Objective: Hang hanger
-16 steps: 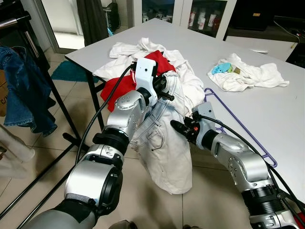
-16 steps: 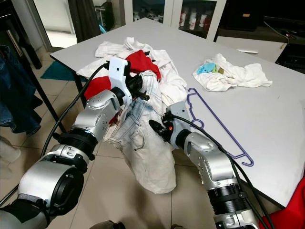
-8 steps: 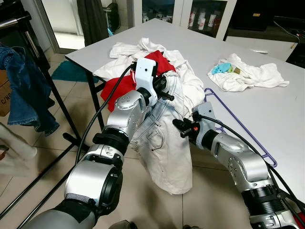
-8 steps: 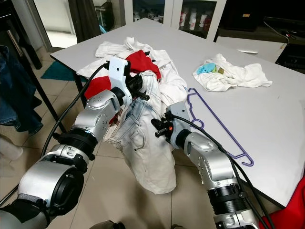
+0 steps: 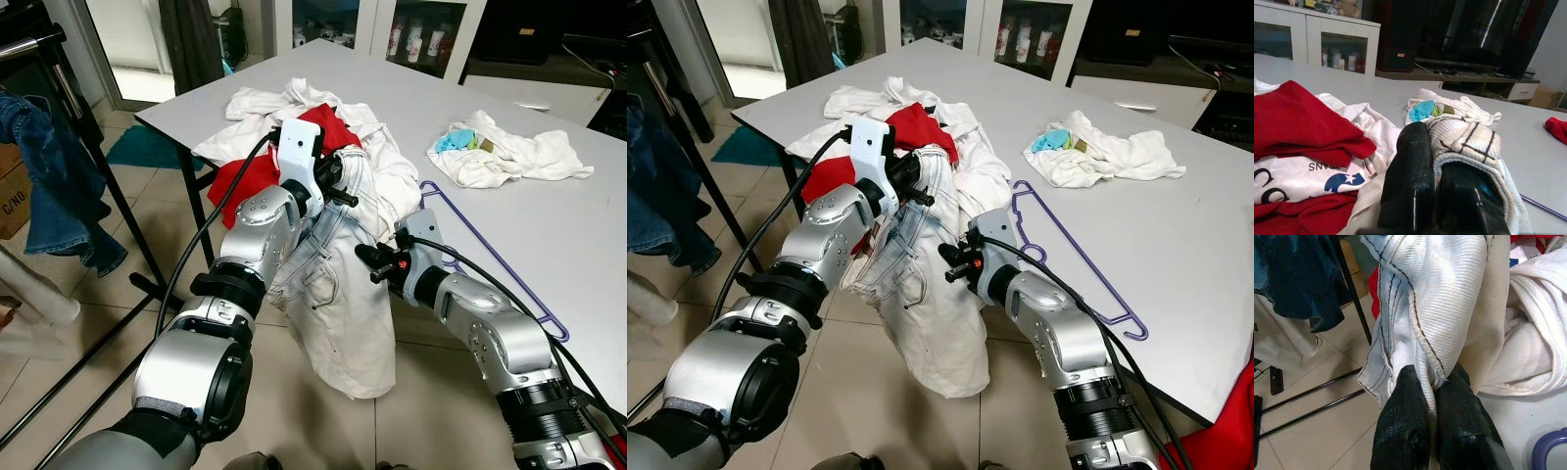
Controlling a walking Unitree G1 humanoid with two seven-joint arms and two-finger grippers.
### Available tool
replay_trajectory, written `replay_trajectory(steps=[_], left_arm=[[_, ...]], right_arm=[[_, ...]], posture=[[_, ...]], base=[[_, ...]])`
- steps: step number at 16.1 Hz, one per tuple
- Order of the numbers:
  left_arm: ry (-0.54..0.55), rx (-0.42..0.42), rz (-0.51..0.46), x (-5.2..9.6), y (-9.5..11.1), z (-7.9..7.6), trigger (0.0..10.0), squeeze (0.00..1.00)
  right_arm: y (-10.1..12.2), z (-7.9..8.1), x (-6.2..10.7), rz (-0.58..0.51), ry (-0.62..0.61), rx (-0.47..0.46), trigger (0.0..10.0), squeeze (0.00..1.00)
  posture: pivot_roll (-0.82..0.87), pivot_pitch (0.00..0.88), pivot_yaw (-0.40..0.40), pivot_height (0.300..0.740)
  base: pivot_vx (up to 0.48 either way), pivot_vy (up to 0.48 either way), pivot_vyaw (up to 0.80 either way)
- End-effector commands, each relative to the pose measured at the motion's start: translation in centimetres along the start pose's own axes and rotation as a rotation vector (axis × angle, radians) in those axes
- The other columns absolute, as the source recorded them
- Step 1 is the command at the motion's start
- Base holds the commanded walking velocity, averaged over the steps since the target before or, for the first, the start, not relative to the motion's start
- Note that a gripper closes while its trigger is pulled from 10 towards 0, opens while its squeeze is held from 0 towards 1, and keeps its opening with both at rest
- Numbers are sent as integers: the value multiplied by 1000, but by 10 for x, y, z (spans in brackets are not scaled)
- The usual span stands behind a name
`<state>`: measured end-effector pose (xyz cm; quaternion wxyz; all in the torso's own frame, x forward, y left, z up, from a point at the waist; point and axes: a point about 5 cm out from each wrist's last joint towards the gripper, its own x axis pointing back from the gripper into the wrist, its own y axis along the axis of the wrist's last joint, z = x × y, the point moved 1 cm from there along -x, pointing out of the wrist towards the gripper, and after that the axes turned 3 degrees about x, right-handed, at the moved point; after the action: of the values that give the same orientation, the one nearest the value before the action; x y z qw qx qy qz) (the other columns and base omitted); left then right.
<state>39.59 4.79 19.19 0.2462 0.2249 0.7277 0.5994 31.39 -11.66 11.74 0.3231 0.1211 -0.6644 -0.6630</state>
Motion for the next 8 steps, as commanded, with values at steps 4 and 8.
replay_trajectory(steps=[4, 8], left_arm=[[-79, -95, -41, 19, 2, 2, 10000, 0], [-72, -103, -29, 23, 0, 5, 10000, 0]], right_arm=[[21, -99, 52, -171, -753, 38, 0, 0], [26, -106, 60, -194, -803, 58, 0, 0]], posture=[[-112, 0, 0, 740], [-112, 0, 0, 740]], base=[[0, 0, 0], [0, 0, 0]])
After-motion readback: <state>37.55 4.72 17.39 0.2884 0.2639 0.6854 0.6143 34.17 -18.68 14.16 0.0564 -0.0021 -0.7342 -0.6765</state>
